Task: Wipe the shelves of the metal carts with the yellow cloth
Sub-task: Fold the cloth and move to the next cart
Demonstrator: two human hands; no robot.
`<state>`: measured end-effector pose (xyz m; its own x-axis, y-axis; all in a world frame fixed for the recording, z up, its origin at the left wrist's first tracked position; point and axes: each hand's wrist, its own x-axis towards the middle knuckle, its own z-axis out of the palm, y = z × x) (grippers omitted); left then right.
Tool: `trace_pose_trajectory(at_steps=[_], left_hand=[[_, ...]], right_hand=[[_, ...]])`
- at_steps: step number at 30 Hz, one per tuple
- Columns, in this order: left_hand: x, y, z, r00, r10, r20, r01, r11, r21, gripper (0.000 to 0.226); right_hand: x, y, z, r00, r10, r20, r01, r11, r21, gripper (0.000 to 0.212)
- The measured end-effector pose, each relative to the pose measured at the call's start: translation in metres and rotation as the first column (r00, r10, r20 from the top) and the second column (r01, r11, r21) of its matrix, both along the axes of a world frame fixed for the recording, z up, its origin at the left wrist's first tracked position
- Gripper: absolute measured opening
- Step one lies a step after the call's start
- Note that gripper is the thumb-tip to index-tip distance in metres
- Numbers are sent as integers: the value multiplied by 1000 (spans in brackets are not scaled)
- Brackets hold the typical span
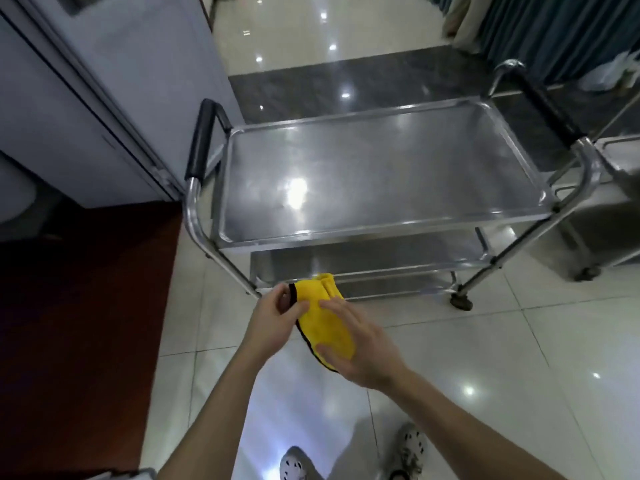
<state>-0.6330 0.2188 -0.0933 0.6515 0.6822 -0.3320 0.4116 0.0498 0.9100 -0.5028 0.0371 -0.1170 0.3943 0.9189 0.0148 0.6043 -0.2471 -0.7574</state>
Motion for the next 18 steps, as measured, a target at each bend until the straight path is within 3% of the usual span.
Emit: trace_pose_trajectory(at_steps=[4, 7, 9, 10, 12, 14, 18], left_hand=[[-80, 36, 26, 991, -95, -95, 111, 979, 174, 11], [-143, 71, 44, 992, -76, -104, 102, 956, 276, 13], [-180, 95, 56, 994, -52, -98, 79, 950, 301, 14], [-196, 107, 63, 995, -35, -97, 63, 949, 308, 14], [-228, 128, 73, 996, 8, -88, 20, 947, 319, 13], [-256, 150, 78, 995, 59, -76, -33, 951, 308, 8], [-296, 201, 74, 980, 169, -107, -128, 941, 315, 17]], right_hand=[[-50, 58, 16, 999, -40, -36, 45, 987, 157, 32], [-88, 119, 23, 986, -116, -120, 124, 991, 57, 52], [-115, 162, 30, 957, -96, -273, 71, 993, -98, 78], [-126, 182, 33, 929, -89, -359, 35, 987, -156, 81], [-146, 218, 39, 906, -47, -422, -39, 980, -193, 65], [-164, 246, 43, 929, 31, -370, -105, 977, -183, 46], [-188, 298, 55, 934, 123, -334, -162, 983, -91, 44]])
